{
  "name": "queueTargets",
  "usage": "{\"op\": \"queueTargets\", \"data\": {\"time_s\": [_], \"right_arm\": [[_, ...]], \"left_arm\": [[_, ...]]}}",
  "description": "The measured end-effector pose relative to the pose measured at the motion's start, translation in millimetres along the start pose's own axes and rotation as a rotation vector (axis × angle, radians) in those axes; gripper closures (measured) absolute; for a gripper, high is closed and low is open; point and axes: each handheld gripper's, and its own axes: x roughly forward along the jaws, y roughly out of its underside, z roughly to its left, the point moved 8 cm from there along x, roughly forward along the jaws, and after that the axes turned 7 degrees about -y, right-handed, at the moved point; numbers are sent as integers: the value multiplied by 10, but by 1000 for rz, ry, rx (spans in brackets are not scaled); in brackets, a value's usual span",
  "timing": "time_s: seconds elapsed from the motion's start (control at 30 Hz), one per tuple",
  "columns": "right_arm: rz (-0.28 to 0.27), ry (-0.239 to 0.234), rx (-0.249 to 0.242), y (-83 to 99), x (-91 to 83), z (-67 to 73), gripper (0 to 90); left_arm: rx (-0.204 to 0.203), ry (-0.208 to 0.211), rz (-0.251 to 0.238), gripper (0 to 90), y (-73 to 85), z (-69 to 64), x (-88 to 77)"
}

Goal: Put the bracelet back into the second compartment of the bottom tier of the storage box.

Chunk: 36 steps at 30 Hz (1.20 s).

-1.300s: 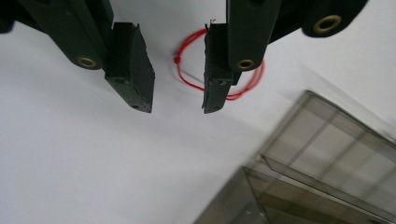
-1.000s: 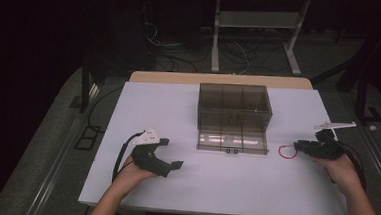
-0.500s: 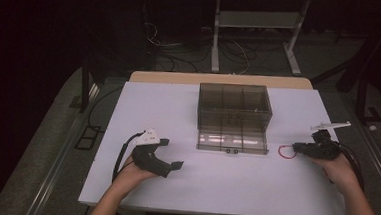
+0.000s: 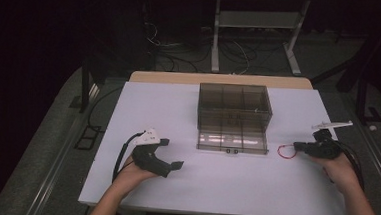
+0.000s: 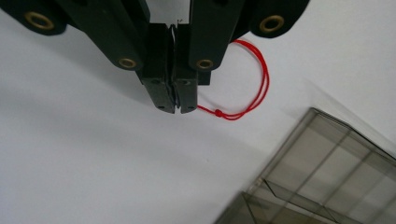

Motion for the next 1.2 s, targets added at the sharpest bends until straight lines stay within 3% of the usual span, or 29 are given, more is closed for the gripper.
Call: {"op": "queueTargets", "data": {"time_s": [0.7, 1.2], "right_arm": [[-107, -66, -37, -239, -191, 219, 870], [-159, -131, -60, -414, -219, 439, 869]], "left_arm": [[1, 0, 3, 0, 4, -2, 7], [6, 2, 5, 0, 6, -7, 6]]}}
